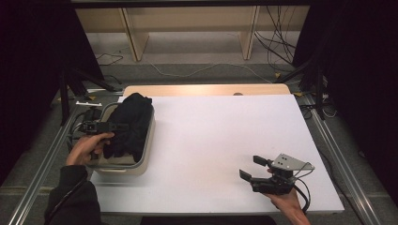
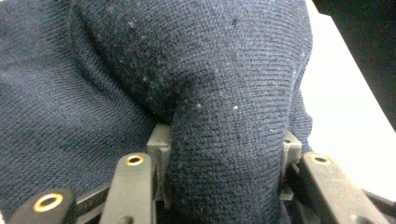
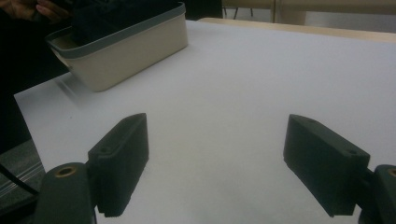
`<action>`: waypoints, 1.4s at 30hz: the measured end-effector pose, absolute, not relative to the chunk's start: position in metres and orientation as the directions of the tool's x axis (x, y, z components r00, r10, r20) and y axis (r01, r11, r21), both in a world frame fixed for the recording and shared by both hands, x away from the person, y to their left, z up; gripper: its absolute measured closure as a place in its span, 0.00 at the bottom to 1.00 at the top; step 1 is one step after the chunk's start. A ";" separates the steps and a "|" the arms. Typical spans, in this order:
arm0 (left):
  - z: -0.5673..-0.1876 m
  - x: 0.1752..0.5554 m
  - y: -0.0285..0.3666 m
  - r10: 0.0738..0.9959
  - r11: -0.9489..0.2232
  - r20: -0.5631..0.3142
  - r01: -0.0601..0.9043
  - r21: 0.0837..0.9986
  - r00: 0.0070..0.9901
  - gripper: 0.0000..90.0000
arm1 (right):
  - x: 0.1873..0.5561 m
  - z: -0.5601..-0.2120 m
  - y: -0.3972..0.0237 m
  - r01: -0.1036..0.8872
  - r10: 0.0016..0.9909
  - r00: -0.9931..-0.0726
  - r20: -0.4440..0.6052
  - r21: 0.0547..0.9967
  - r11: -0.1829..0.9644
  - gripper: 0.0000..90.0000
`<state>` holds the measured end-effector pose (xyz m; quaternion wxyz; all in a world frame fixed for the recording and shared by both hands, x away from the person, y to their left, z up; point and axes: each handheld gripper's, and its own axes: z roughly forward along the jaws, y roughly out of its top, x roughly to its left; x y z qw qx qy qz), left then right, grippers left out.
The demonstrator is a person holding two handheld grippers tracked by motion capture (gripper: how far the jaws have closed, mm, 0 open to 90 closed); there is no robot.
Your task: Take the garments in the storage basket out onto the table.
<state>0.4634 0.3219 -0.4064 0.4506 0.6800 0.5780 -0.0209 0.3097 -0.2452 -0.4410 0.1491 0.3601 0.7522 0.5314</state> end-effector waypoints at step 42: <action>-0.333 0.439 0.304 0.609 0.296 -0.636 0.609 0.736 0.473 0.60 | 0.310 -0.441 -0.249 0.393 0.706 -0.685 0.180 0.907 0.149 0.25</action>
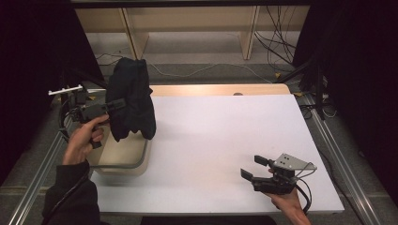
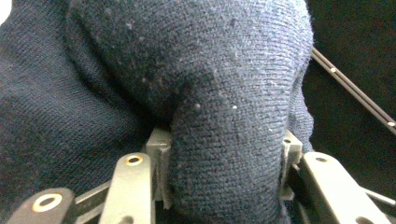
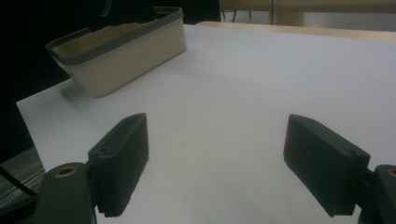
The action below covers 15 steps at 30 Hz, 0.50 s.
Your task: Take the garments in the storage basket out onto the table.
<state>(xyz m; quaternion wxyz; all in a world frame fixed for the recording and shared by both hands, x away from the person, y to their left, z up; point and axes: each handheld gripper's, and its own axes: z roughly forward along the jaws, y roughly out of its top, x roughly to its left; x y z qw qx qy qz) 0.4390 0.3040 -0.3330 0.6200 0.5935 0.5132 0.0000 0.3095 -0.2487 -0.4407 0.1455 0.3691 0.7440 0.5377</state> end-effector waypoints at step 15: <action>-0.314 0.437 0.277 0.544 0.294 -0.633 0.581 0.758 0.550 0.60 | 0.311 -0.442 -0.249 0.394 0.707 -0.682 0.190 0.909 0.136 0.25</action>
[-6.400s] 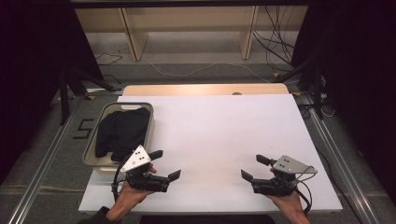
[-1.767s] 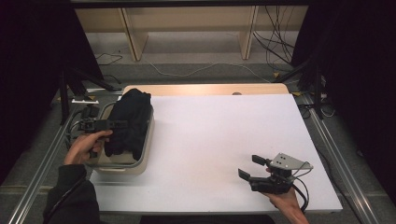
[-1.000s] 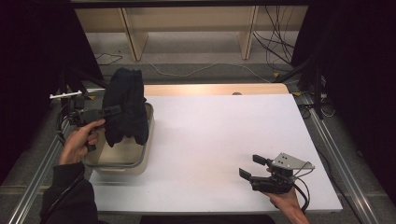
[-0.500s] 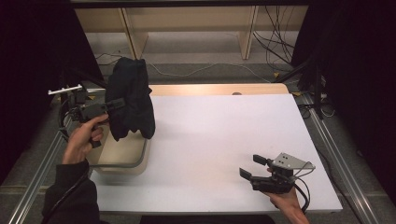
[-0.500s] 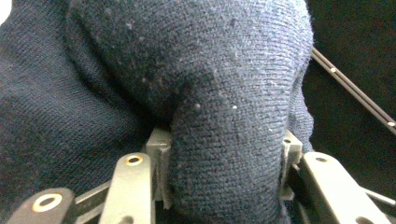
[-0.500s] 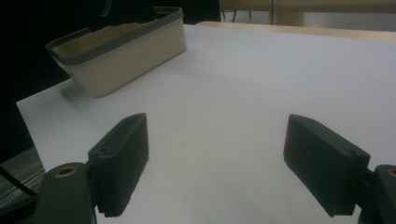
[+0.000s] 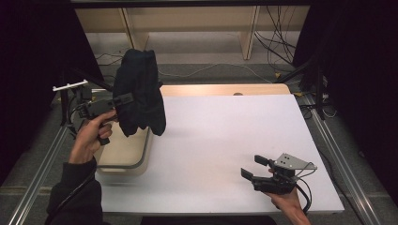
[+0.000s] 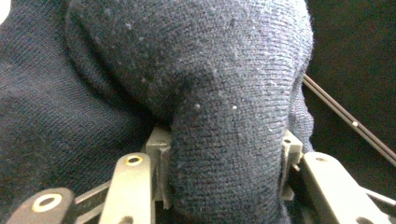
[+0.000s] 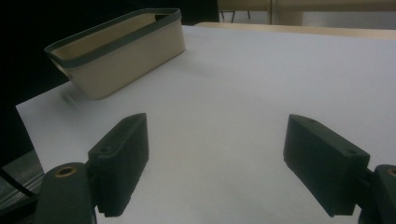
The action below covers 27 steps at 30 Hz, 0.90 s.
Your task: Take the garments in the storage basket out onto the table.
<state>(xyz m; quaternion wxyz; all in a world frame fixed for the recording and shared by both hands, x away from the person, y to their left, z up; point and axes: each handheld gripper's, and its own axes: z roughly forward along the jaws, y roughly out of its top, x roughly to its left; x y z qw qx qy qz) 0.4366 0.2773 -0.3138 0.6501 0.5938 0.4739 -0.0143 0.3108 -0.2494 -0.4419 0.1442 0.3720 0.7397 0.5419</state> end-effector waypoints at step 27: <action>-0.304 0.445 0.176 0.375 0.165 -0.643 0.635 0.755 0.667 0.60 | 0.311 -0.442 -0.250 0.393 0.710 -0.678 0.190 0.910 0.133 0.25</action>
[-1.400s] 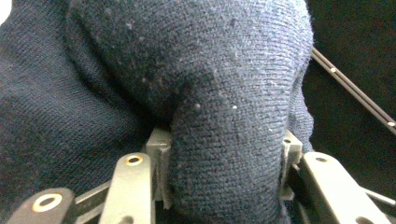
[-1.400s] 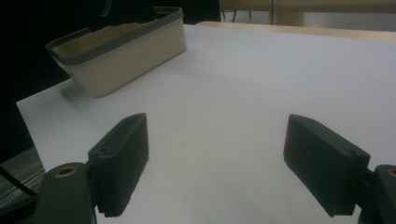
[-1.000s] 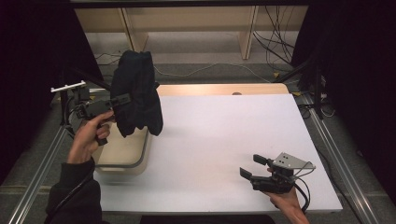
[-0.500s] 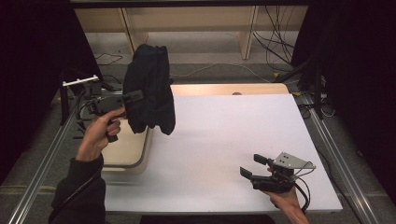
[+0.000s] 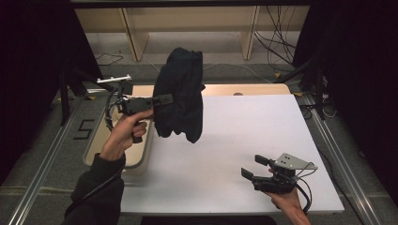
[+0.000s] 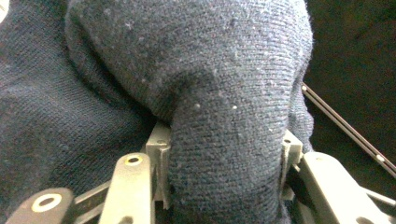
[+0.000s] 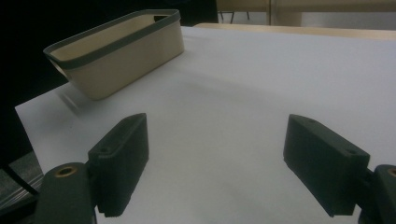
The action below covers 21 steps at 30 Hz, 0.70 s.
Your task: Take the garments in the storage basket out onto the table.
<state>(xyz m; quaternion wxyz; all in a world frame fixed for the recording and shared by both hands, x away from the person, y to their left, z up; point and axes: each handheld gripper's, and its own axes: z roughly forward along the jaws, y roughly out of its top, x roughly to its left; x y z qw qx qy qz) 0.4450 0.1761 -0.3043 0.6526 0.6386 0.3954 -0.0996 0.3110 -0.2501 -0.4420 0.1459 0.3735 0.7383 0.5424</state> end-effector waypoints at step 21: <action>-0.350 0.460 0.105 0.384 -0.011 -0.667 0.725 0.688 0.639 0.60 | 0.311 -0.442 -0.250 0.399 0.710 -0.677 0.194 0.907 0.132 0.25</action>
